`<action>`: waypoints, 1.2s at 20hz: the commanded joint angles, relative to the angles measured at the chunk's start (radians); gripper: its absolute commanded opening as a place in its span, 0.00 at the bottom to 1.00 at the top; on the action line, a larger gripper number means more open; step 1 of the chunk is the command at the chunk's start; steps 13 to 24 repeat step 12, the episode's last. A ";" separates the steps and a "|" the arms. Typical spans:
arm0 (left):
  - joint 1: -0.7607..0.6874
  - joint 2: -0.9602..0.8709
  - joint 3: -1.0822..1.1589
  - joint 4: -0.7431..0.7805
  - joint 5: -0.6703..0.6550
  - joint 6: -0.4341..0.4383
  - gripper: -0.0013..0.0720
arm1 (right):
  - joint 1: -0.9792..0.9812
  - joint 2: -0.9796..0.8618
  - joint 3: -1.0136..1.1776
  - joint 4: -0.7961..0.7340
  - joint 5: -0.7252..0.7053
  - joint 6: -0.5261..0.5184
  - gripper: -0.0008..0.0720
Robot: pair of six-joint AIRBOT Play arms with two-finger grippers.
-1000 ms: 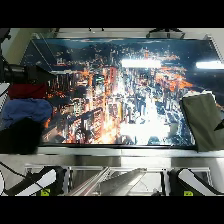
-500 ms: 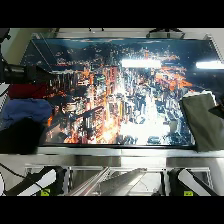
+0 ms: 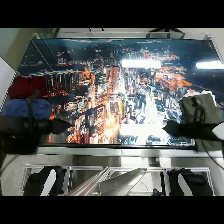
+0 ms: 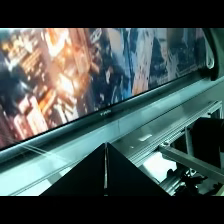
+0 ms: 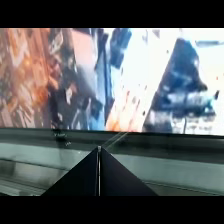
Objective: Fold the shirts.
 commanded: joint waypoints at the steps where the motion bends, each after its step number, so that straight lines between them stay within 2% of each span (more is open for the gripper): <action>1: 0.001 0.172 -0.256 0.007 -0.024 -0.024 0.04 | 0.091 0.090 -0.163 0.010 -0.048 -0.026 0.04; 6: 0.001 0.253 -0.319 0.008 -0.020 -0.043 0.04 | 0.091 0.090 -0.164 0.021 0.069 -0.032 0.04; 11: 0.001 0.309 -0.319 0.008 -0.018 -0.080 0.04 | 0.091 0.090 -0.164 0.021 0.068 -0.032 0.04; 24: 0.001 0.321 -0.319 0.008 -0.015 -0.080 0.04 | 0.091 0.090 -0.164 0.021 0.068 -0.032 0.04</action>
